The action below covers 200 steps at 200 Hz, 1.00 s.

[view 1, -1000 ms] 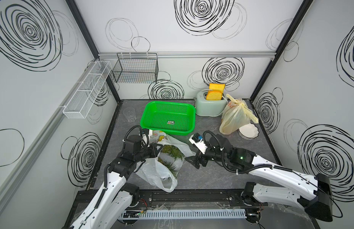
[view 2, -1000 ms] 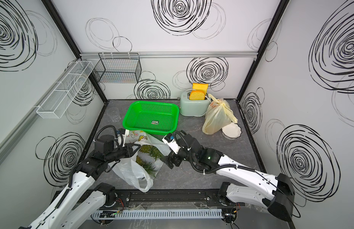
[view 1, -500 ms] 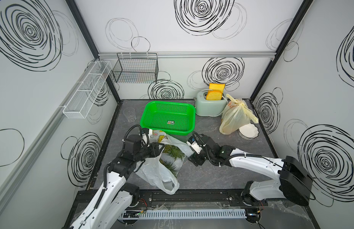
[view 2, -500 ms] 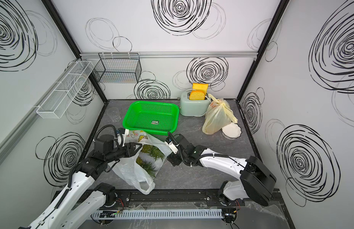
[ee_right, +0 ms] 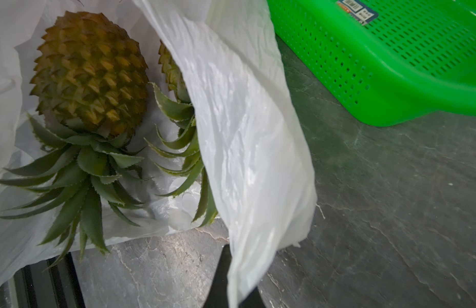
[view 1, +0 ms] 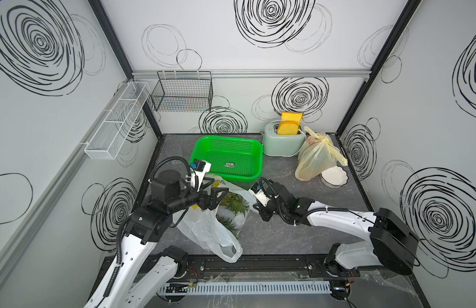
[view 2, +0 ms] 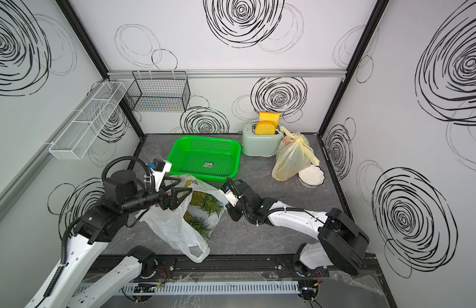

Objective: Place the pineapple into a plastic bag & tie a knot
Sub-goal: Adjust the plastic bag at the center of the board.

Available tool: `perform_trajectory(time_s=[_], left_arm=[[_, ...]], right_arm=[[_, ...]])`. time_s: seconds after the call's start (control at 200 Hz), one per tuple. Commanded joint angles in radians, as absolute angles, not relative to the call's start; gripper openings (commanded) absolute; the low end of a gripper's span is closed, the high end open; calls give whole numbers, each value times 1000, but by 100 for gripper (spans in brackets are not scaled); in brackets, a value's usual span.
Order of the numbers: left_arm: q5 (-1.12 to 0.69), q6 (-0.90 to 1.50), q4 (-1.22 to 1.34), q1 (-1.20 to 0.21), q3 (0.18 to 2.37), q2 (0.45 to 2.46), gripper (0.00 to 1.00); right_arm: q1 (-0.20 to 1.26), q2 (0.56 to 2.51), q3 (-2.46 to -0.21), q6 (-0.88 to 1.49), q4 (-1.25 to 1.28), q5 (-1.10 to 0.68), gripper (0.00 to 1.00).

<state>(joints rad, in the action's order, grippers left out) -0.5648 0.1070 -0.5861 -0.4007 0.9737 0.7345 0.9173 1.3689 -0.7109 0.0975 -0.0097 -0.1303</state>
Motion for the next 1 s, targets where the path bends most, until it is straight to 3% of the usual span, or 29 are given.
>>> perform_trajectory(time_s=[0.0,0.25,0.59,0.665,0.74,0.915,0.995], left_arm=[[-690,-108,-627,-511,985,723,83],[-645,-534,-898,-773,1049,846,88],[-476,-530,-906,-1064,1006,962,99],[-353,-560,-907,-1116,991,998,100],[-255,-605,-909,-1149,983,1028,98],[-240,-706,-925,-1144,976,1064,89],[-247,-730,-948,-1128,962,1082,74]], right_arm=[[905,1317,-676,116,28,-162,0],[903,1304,-650,140,47,-173,0],[904,1309,-649,165,76,-187,0],[903,1305,-649,164,73,-188,0],[904,1300,-645,172,82,-191,0],[902,1295,-637,192,95,-199,0],[903,1296,-637,195,98,-200,0]])
